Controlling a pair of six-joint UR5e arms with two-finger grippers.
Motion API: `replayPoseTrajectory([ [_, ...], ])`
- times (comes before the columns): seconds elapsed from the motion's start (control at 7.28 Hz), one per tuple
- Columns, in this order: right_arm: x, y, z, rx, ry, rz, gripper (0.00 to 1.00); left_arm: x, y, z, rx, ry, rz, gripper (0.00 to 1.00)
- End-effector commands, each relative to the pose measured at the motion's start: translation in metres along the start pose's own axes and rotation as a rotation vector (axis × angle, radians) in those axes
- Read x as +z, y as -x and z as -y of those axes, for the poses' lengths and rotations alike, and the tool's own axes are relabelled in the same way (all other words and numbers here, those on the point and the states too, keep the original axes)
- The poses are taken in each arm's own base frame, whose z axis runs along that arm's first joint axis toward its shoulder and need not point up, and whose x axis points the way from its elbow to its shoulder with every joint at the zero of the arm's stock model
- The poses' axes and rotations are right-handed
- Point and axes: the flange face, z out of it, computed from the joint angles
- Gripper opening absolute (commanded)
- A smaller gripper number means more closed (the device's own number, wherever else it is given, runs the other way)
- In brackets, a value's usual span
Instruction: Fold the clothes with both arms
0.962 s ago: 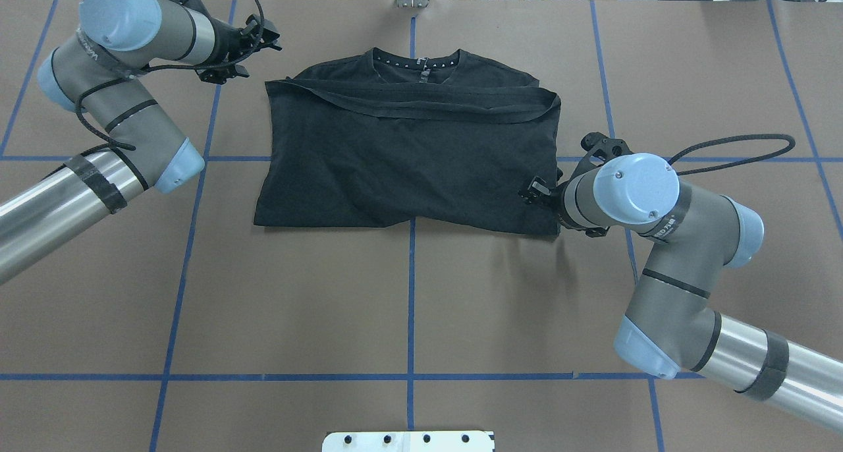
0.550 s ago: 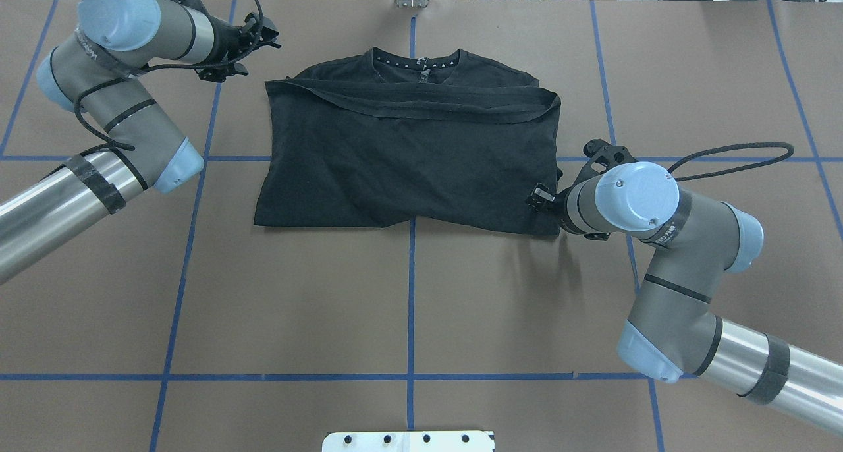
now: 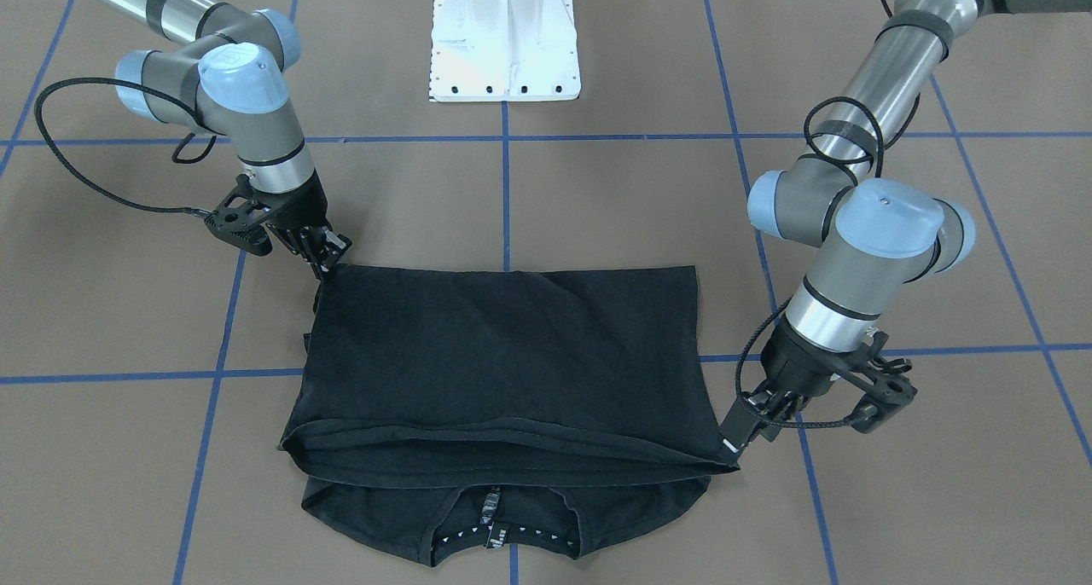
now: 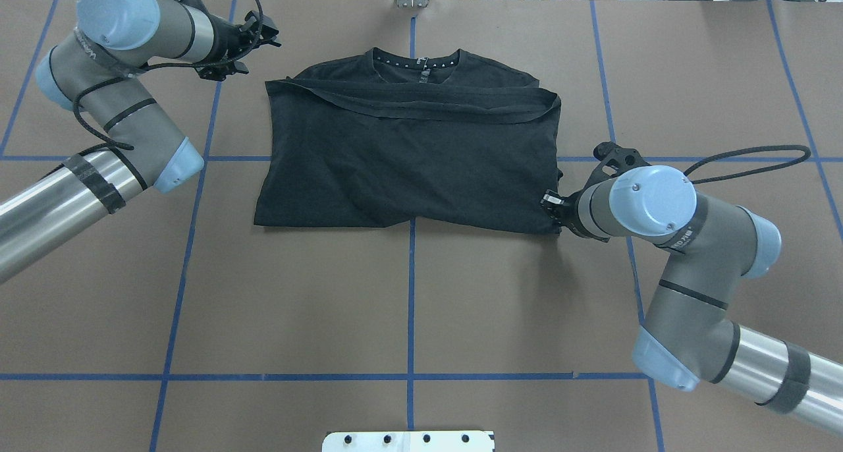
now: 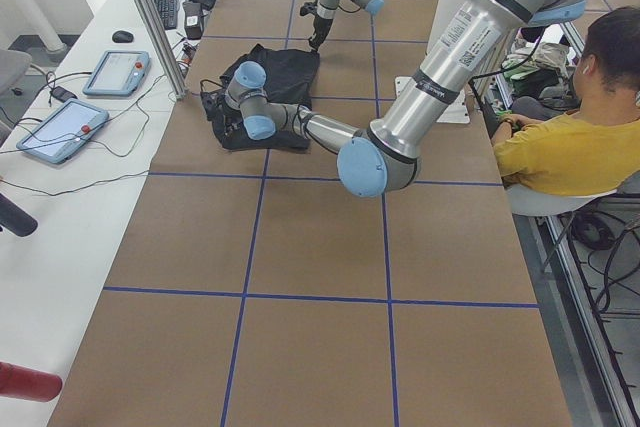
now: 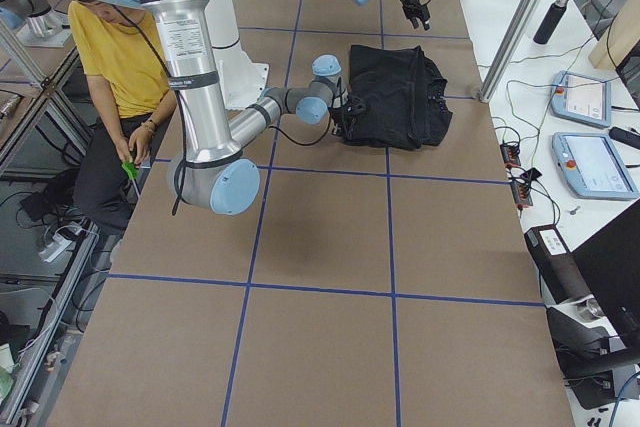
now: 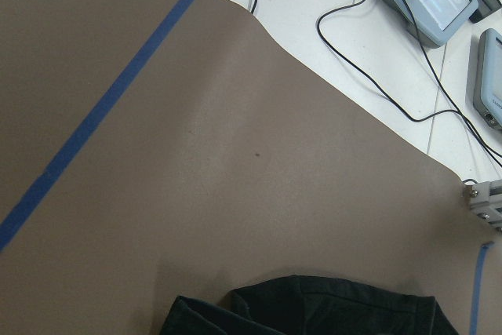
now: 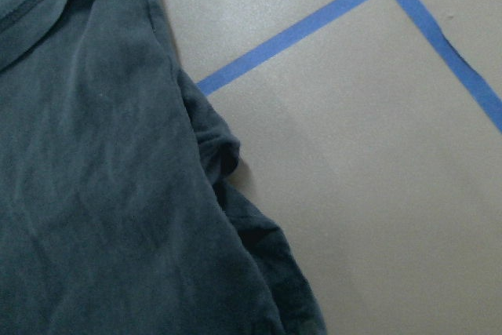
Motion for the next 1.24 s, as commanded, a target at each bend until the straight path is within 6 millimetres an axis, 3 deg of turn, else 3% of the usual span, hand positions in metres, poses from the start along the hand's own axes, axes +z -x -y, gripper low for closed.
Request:
replayPoseTrajectory([
  [0.0,-0.048,-0.042,-0.006,0.014,0.043,0.020,0.00,-0.004,-0.003,-0.002,0.000,0.002,-0.008,0.86],
  [0.14,-0.076,-0.068,-0.034,0.049,0.108,0.009,0.00,-0.006,-0.005,-0.003,0.002,0.008,-0.012,0.86],
  [0.41,-0.120,-0.092,-0.149,0.094,0.309,-0.037,0.00,-0.023,-0.018,-0.015,0.016,0.061,-0.051,0.85],
  [0.55,-0.139,-0.099,-0.205,0.102,0.403,-0.088,0.00,-0.031,-0.011,-0.020,0.019,0.094,-0.058,0.84],
  [0.69,-0.152,-0.103,-0.230,0.085,0.446,-0.117,0.00,-0.041,-0.013,-0.024,0.026,0.099,-0.075,0.84],
  [0.82,-0.155,-0.105,-0.237,0.073,0.455,-0.127,0.00,-0.057,0.007,-0.036,0.033,0.109,-0.084,0.84],
  [0.96,-0.157,-0.105,-0.237,0.073,0.457,-0.125,0.00,-0.079,0.041,-0.053,0.042,0.128,-0.083,0.83],
  [1.1,-0.156,-0.106,-0.240,0.068,0.457,-0.133,0.00,-0.072,0.060,-0.106,0.063,0.187,-0.047,0.83],
])
